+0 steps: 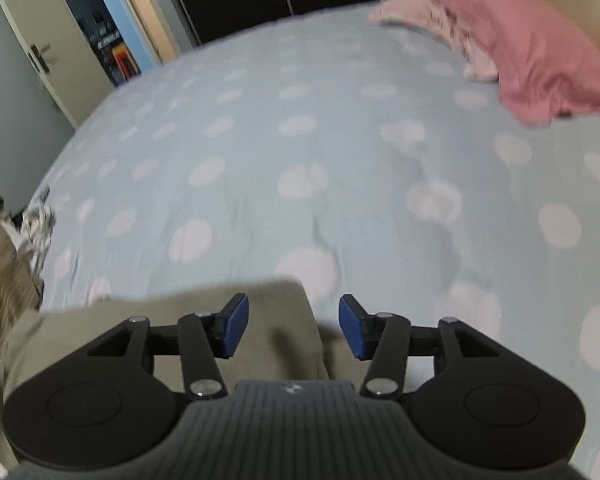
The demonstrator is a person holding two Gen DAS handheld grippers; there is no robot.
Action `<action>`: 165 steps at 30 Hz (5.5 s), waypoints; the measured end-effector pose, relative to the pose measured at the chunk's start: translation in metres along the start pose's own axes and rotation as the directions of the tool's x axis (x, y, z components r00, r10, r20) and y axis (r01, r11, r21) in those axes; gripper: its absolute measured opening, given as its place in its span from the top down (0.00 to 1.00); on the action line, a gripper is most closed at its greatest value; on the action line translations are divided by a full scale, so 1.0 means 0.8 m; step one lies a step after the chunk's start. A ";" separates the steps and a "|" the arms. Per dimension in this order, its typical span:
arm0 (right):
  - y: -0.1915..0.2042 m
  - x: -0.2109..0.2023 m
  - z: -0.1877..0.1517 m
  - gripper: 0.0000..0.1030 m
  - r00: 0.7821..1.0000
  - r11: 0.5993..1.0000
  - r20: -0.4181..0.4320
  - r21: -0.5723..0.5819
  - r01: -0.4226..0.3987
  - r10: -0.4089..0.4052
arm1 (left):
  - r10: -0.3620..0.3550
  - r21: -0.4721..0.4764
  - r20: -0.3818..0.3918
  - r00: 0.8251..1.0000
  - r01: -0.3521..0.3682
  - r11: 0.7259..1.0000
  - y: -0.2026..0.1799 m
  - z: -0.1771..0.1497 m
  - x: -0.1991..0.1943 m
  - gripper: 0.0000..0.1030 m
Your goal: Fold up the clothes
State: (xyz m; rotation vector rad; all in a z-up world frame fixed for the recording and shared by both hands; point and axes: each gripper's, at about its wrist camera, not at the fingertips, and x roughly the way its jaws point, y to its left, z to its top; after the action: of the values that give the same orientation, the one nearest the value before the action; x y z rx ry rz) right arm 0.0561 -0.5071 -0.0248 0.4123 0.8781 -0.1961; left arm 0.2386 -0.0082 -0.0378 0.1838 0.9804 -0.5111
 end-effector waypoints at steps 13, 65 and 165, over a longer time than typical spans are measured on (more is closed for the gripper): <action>-0.005 0.066 -0.032 0.70 0.992 0.993 -0.122 0.121 -0.012 0.026 | -0.100 -0.186 -0.091 0.991 0.081 0.979 0.023 -0.011 0.056 0.79; -0.094 0.053 -0.091 0.20 0.934 0.977 -0.321 0.190 -0.100 0.158 | -0.320 -0.452 -0.173 0.932 0.213 0.866 0.070 -0.061 0.091 0.22; -0.032 -0.063 -0.078 0.78 0.953 0.949 0.054 0.092 -0.301 0.297 | -0.443 -0.316 0.147 0.884 0.467 0.826 0.027 -0.032 -0.016 0.82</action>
State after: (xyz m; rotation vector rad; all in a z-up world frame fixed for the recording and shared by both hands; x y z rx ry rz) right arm -0.0281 -0.5036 -0.0277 0.6268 0.7576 0.0324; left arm 0.2242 0.0240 -0.0434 -0.3954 1.0333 -0.7669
